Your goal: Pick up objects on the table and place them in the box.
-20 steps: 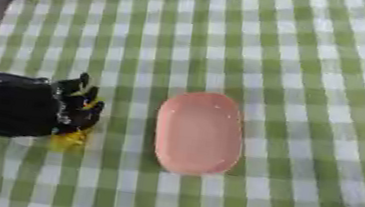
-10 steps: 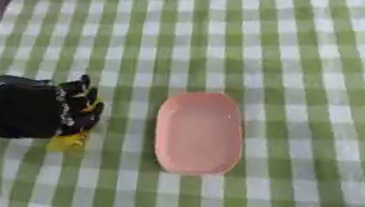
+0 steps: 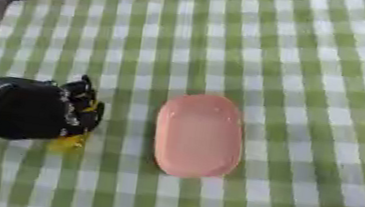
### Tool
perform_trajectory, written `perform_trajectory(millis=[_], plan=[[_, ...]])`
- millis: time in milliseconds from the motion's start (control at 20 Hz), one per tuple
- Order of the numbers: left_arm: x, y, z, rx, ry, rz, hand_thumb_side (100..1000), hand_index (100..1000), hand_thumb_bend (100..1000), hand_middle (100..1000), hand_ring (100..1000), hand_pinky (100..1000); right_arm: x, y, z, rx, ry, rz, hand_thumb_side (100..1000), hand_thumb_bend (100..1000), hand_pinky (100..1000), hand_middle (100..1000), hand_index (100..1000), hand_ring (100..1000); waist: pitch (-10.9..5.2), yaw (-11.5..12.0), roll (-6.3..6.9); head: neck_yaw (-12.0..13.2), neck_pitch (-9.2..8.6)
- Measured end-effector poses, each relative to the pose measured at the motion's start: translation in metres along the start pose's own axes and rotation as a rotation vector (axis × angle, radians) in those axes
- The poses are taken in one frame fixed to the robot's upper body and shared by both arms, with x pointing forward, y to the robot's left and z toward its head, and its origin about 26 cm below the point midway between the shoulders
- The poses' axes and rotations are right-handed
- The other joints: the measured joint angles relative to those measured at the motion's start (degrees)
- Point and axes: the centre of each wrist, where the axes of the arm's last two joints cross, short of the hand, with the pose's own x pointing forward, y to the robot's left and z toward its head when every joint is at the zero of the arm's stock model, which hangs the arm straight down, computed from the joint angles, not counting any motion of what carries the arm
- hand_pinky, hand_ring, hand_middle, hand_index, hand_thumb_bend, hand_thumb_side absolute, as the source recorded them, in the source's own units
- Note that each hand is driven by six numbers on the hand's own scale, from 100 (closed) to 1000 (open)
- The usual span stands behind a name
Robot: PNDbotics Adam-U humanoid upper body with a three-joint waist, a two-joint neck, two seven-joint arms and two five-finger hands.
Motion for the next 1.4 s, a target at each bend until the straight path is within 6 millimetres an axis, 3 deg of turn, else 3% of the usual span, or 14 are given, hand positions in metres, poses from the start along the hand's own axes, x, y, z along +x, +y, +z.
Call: perform_trajectory(millis=[150, 550, 600, 650, 700, 750, 800, 1400], plan=[[0.004, -0.003, 0.0, 0.006, 0.021, 0.063, 142, 776, 812, 670, 618, 513, 0.0, 0.0, 0.0, 0.0, 0.0, 0.0, 1000, 100, 559, 718, 1000, 655, 0.0, 0.0, 0.0, 0.0, 0.0], [0.005, -0.011, 0.006, 0.006, 0.06, 0.188, 100, 738, 793, 624, 584, 482, 0.0, 0.0, 0.0, -0.005, 0.001, 0.0, 1000, 100, 560, 719, 1000, 655, 0.0, 0.1, 0.0, 0.0, 0.0], [0.005, -0.011, 0.006, 0.011, 0.066, 0.196, 100, 623, 643, 526, 527, 426, 0.0, 0.0, 0.0, -0.006, 0.001, 0.0, 1000, 100, 560, 718, 1000, 655, 0.0, 0.1, 0.0, 0.0, 0.0], [0.005, -0.011, 0.005, 0.021, 0.076, 0.203, 100, 623, 643, 526, 527, 426, 0.0, 0.0, 0.0, -0.007, 0.002, 0.0, 1000, 100, 560, 718, 1000, 655, 0.0, 0.1, 0.0, 0.0, 0.0], [0.004, -0.01, 0.005, 0.033, 0.087, 0.212, 100, 564, 497, 483, 490, 381, 0.0, 0.0, 0.0, -0.008, 0.003, 0.001, 1000, 100, 561, 718, 1000, 656, 0.0, 0.1, 0.0, 0.0, 0.0], [0.004, -0.01, 0.004, 0.044, 0.096, 0.221, 100, 572, 514, 490, 497, 388, 0.0, 0.0, 0.0, -0.008, 0.002, 0.001, 1000, 100, 560, 718, 1000, 655, 0.0, 0.1, 0.0, 0.0, 0.0], [0.004, -0.009, 0.004, 0.054, 0.102, 0.229, 100, 547, 468, 472, 475, 362, 0.0, 0.0, 0.0, -0.009, 0.002, 0.001, 1000, 100, 561, 718, 1000, 655, 0.0, 0.1, 0.0, 0.0, 0.0], [0.005, -0.004, -0.003, 0.088, 0.1, 0.236, 100, 579, 706, 496, 494, 386, 0.0, 0.0, 0.0, -0.012, 0.008, 0.001, 1000, 100, 564, 718, 1000, 658, 0.0, 0.1, 0.0, 0.0, 0.0]])
